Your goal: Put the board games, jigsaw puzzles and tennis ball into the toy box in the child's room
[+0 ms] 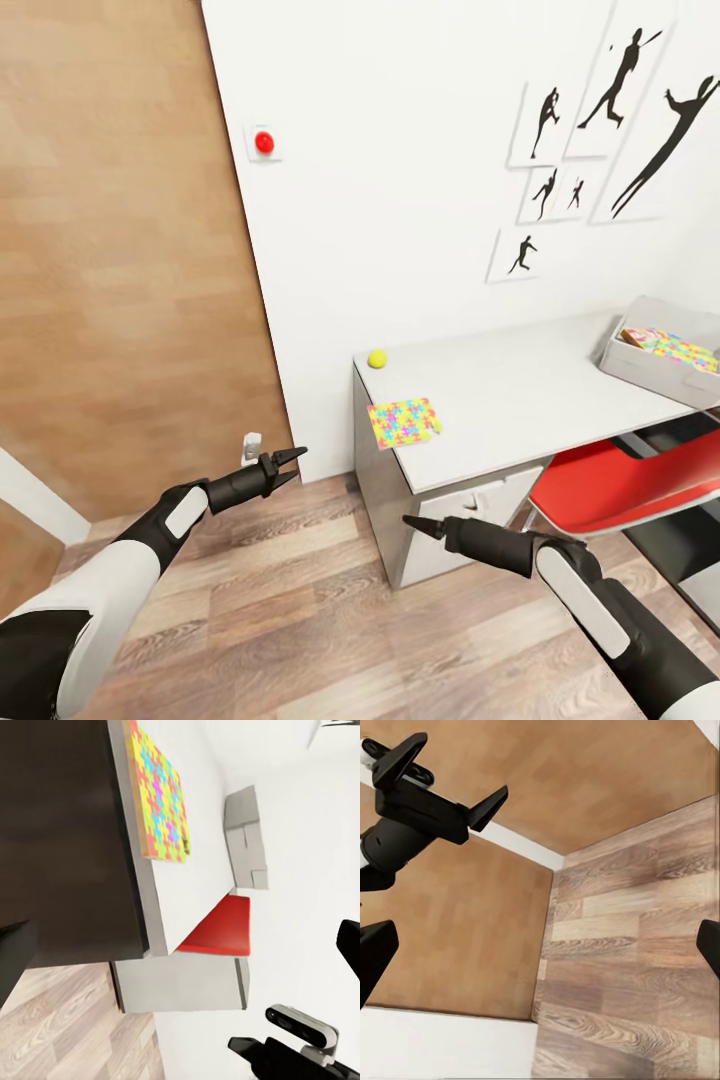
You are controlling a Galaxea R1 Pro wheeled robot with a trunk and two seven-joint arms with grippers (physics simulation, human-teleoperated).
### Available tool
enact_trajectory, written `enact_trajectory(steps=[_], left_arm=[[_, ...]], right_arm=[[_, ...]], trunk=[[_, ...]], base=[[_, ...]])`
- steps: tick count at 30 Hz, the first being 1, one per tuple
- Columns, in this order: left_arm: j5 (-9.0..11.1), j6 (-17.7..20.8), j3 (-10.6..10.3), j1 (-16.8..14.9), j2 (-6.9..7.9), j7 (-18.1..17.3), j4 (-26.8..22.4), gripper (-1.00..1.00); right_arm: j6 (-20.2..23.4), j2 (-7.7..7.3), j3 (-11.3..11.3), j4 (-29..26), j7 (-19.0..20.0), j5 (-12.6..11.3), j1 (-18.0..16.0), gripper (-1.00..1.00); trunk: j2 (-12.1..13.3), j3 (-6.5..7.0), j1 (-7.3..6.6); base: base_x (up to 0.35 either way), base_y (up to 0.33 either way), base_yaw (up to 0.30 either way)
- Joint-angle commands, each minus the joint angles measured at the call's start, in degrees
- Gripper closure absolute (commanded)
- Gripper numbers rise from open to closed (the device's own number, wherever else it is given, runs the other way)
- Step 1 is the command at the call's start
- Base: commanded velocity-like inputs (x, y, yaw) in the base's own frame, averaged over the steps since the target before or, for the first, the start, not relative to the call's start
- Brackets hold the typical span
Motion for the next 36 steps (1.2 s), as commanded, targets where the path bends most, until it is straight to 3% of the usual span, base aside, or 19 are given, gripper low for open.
enact_trajectory(steps=[1,5,9,17,20,27,32,36], left_arm=[[0.38,0.39,-0.17,-0.04,0.02,-0.04,0.01,-1.00],[0.38,0.39,-0.17,-0.03,0.01,-0.02,0.01,-1.00],[0.38,0.39,-0.17,-0.04,-0.01,0.03,0.01,-1.00],[0.38,0.39,-0.19,-0.04,-0.05,0.08,0.01,-1.00],[0.38,0.39,-0.22,-0.04,-0.12,0.11,0.01,-1.00],[0.38,0.32,-0.26,-0.03,-0.20,0.21,0.01,-1.00],[0.38,0.31,-0.26,-0.02,-0.26,0.19,0.01,-1.00],[0.38,0.30,-0.26,-0.03,-0.27,0.17,0.01,-1.00]], right_arm=[[0.49,-0.45,0.02,-0.38,-0.04,-0.43,0.01,-1.00],[2.92,-2.49,-0.48,-2.12,0.06,-1.55,0.21,-1.00],[4.38,-3.49,-0.79,-3.32,0.08,-3.52,0.27,-1.00],[5.12,-4.02,-2.12,-11.10,0.10,-7.36,2.87,-1.00],[5.12,-4.03,-3.67,-14.59,0.10,-8.23,4.80,-1.00],[5.03,-3.78,-10.35,-17.48,1.76,-10.23,8.26,-1.00],[5.07,-3.74,-12.60,-17.70,3.25,-11.42,8.57,-1.00],[4.86,-3.60,-13.11,-17.73,3.55,-11.64,8.62,-1.00]], trunk=[[-0.46,-0.15,0.24],[-2.07,-0.49,1.11],[-3.67,-0.82,1.99],[-6.88,-1.49,3.75],[-8.08,-1.75,4.41],[-10.89,-2.33,5.95],[-12.90,-2.75,7.04],[-14.50,-3.09,7.92]], base=[[0.000,0.000,0.000],[0.000,0.000,0.000],[0.000,0.000,0.000],[0.000,0.000,0.000],[0.000,0.000,0.000],[0.000,0.000,0.000],[0.000,0.000,0.000],[0.000,0.000,0.000]])
